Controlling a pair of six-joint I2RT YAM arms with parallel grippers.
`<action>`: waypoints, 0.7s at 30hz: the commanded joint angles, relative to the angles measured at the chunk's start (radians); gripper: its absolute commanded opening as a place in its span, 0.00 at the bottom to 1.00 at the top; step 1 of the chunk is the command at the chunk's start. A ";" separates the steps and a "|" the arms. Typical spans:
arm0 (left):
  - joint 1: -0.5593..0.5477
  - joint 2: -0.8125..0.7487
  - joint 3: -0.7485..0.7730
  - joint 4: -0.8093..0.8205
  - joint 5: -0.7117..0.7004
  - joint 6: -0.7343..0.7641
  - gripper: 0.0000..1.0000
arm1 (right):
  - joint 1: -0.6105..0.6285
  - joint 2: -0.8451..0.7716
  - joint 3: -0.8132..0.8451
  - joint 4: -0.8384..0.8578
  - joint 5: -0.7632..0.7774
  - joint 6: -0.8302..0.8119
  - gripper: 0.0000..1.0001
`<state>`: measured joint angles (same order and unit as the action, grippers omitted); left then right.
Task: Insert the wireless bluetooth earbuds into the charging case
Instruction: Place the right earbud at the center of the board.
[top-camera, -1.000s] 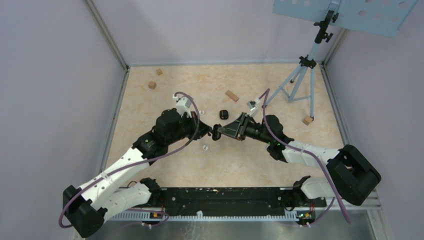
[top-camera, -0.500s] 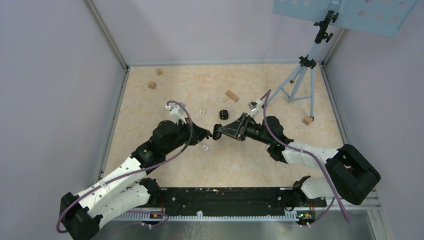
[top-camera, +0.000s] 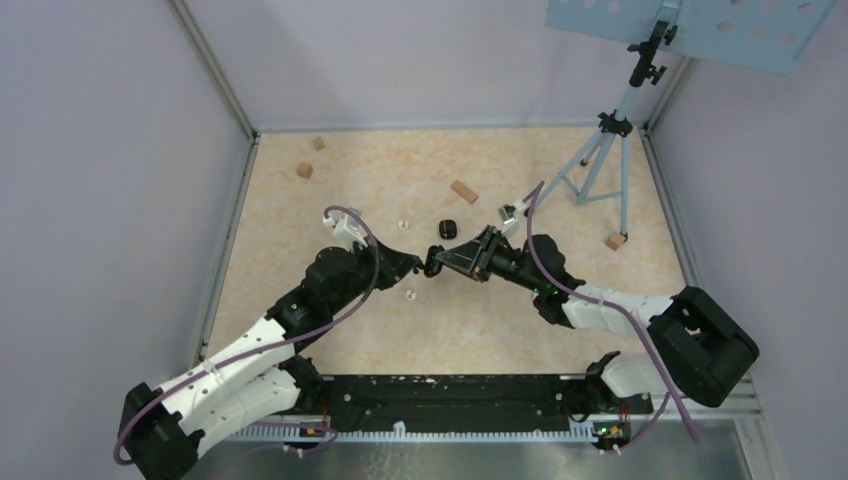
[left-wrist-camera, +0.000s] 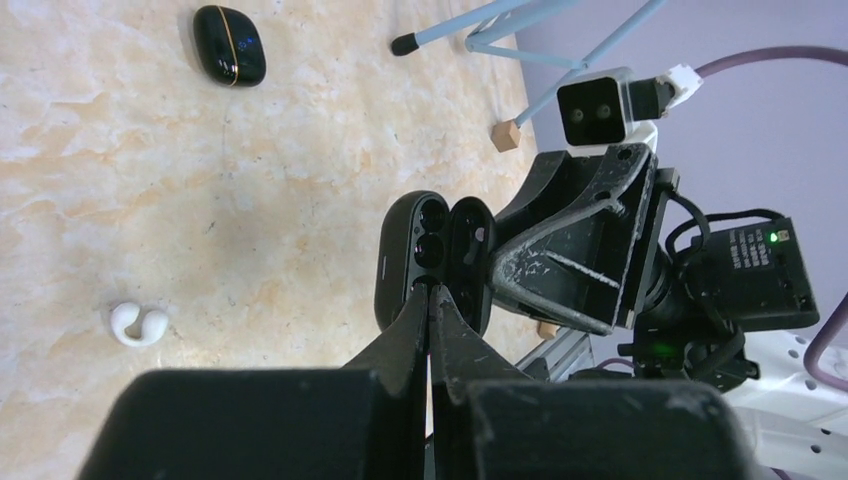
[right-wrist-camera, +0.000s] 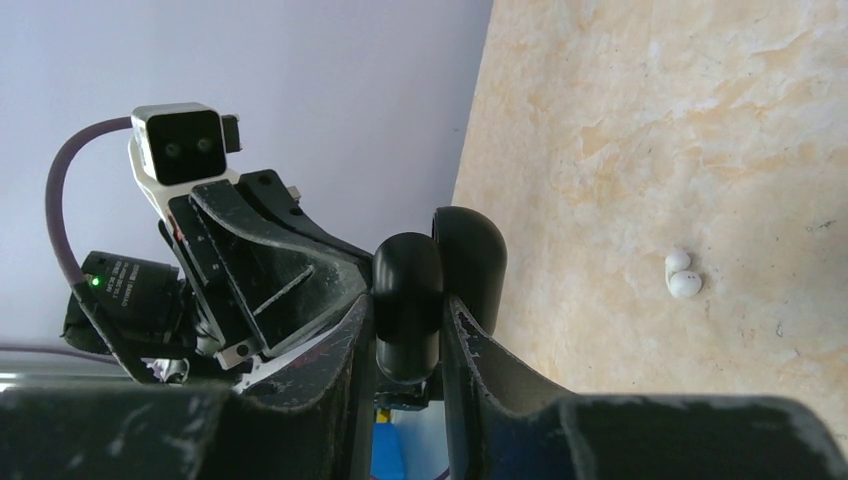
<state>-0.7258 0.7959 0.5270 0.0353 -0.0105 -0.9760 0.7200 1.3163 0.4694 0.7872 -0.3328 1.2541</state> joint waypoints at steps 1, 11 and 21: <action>-0.004 0.015 0.016 0.081 -0.032 -0.018 0.00 | 0.018 0.011 -0.019 0.072 0.048 0.010 0.00; 0.028 0.141 0.013 0.030 -0.116 0.089 0.00 | -0.012 -0.083 -0.136 -0.050 0.095 -0.037 0.00; 0.205 0.463 0.086 0.117 0.224 0.145 0.00 | -0.062 -0.330 -0.196 -0.346 0.140 -0.138 0.00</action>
<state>-0.5652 1.2068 0.5770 0.0540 0.0784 -0.8742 0.6739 1.0519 0.2806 0.5308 -0.2222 1.1694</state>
